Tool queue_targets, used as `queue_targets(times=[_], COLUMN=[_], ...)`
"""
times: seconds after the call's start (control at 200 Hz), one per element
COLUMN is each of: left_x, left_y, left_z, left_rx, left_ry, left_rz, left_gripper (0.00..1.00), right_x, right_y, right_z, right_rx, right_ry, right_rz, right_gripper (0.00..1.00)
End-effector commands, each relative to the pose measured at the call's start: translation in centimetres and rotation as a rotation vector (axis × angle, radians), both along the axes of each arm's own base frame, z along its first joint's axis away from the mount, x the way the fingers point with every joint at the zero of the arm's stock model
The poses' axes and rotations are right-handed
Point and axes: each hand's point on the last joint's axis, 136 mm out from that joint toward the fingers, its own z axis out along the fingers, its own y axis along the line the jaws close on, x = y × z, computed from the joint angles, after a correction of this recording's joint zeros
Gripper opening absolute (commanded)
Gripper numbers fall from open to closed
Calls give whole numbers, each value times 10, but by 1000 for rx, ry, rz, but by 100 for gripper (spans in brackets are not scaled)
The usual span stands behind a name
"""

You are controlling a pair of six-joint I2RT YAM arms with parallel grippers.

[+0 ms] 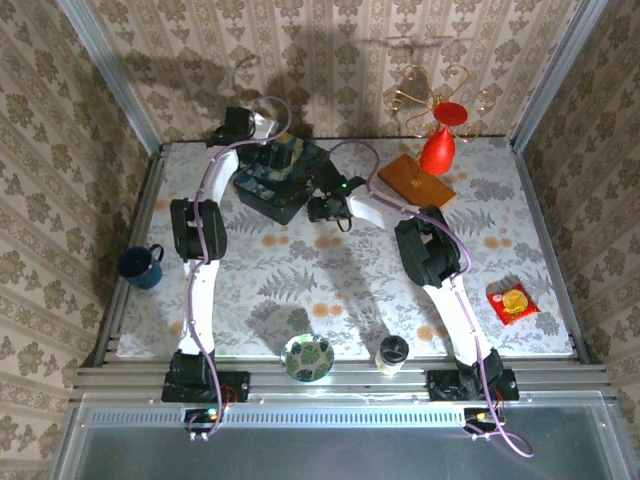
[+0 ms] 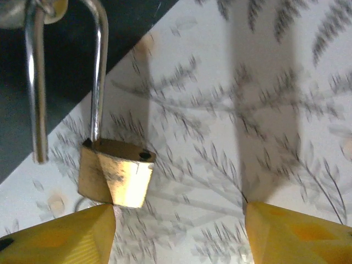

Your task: Unlock the padlock with the key

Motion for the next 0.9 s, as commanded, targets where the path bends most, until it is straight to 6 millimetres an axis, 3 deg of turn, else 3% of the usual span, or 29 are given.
queue_targets(times=[0.0,0.12,0.325,0.625,0.895], left_x=[-46,-57,-73,-71,-70], left_y=[-24,-39,-59,-57,-57], left_z=[-19,-25,-28,-23,-18], left_rx=[33,53,60,84,81], left_ry=[120,131,143,128,121], left_rz=[-154,-209,-284,-261,-254], left_gripper=[98,98,98,99,99], right_x=[-7,-20,-41,-30,-32], right_y=[-16,-28,-11,7,3], right_z=[21,19,19,0,-21], right_rx=[17,65,139,176,-30], right_ry=[-49,-46,-51,-60,-35], right_rz=[0,-3,-2,-53,-48], right_gripper=[65,66,73,79,73])
